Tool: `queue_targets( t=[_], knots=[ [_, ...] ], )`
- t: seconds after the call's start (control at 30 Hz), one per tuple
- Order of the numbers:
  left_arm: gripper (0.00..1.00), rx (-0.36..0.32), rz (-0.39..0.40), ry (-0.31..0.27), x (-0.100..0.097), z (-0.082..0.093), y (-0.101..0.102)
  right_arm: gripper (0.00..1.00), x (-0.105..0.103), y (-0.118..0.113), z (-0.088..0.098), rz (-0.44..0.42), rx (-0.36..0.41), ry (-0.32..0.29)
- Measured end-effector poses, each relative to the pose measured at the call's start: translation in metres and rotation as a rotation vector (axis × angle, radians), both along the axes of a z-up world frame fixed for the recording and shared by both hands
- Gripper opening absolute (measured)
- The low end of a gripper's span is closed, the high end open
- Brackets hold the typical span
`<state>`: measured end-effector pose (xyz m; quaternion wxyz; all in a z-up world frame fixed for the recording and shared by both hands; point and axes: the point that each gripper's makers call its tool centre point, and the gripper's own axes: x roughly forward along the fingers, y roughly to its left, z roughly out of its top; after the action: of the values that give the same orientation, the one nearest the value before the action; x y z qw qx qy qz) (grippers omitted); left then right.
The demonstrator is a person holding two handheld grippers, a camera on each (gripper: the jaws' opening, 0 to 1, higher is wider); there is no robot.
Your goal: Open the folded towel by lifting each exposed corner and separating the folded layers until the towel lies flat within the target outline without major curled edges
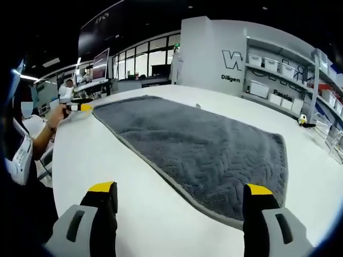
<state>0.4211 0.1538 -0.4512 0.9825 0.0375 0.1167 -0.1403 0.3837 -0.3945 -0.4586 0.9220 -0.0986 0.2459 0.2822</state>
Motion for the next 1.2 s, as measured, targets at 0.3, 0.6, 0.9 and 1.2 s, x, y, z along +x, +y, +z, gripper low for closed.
queue_targets(
  t=[0.3,0.6,0.9,1.2],
  knots=[
    [0.99,-0.020,-0.079,0.016,-0.010,0.005,-0.024,0.99,0.000,-0.008,0.003,-0.024,0.002,-0.005],
    [0.99,-0.006,-0.095,0.002,-0.013,0.012,-0.031,0.99,0.004,-0.057,0.004,-0.164,-0.030,-0.017],
    [0.99,-0.005,-0.100,-0.008,-0.015,0.016,-0.034,0.38,0.008,-0.092,0.009,-0.298,0.027,-0.092],
    [0.99,0.001,-0.101,-0.015,-0.015,0.018,-0.036,0.16,0.018,-0.109,-0.024,-0.294,-0.114,-0.015]
  ],
)
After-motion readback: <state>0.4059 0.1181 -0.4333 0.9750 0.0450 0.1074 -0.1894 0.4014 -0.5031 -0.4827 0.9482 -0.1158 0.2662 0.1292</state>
